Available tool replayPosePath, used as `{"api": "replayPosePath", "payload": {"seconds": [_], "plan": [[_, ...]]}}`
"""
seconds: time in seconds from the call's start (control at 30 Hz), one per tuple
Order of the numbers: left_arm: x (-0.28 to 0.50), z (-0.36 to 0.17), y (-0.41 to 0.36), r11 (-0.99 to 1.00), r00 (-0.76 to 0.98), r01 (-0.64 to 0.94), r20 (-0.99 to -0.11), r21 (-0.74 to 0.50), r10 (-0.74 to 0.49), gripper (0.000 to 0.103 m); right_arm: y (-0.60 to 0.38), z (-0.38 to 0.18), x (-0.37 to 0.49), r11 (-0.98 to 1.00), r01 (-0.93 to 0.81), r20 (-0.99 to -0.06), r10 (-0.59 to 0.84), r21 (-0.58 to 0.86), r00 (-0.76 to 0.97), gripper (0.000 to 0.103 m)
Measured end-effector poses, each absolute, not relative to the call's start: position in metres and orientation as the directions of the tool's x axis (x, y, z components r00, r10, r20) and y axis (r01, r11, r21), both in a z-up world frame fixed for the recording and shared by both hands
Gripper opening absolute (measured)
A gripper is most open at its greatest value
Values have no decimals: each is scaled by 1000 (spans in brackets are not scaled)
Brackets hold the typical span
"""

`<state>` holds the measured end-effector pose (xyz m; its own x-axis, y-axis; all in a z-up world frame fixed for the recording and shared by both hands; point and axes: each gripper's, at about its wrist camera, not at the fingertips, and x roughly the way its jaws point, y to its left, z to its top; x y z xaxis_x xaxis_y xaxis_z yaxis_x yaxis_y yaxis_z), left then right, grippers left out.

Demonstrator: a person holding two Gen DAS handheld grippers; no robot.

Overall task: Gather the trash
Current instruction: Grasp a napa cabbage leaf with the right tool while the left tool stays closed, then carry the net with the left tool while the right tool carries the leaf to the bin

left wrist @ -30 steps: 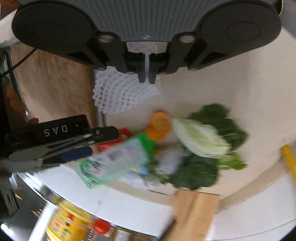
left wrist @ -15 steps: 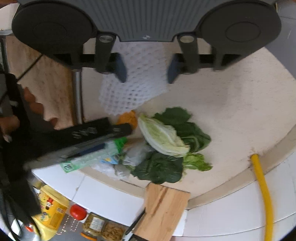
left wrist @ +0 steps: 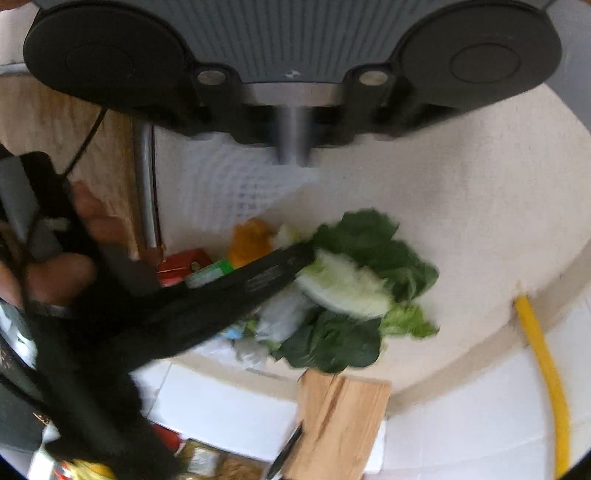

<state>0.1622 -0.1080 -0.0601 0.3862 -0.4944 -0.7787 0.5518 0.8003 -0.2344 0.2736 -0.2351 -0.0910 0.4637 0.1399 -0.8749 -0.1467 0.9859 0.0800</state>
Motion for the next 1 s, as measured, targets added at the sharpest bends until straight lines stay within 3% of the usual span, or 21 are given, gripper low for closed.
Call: {"api": "replayPosePath", "payload": {"seconds": [0.03,0.37,0.47,0.53,0.67,0.73,1.0], "plan": [[164,-60,-104,802,383,539,-773,-258,-506,0,-237,-88,270,987,-141,-870,136,77,474,16],[150,-44,-95,774,395,575,-739,-264,-546,0,-250,-38,222,982,-128,-799,186,137,571,14],[150,-49,-103,742,347,608,-746,-283,-568,13,-255,-28,205,984,-120,-786,179,134,592,14],[150,-54,-110,720,324,634,-749,-282,-578,35,-259,-24,195,985,-108,-783,172,133,598,14],[150,-62,-122,712,310,652,-766,-260,-563,49,-270,-26,183,988,-66,-789,150,138,596,14],[153,-65,-127,724,332,651,-774,-226,-540,61,-276,-30,179,989,-38,-796,139,145,589,14],[146,-63,-156,680,333,712,-768,-177,-548,70,-288,-45,166,988,19,-816,115,153,567,15]]}}
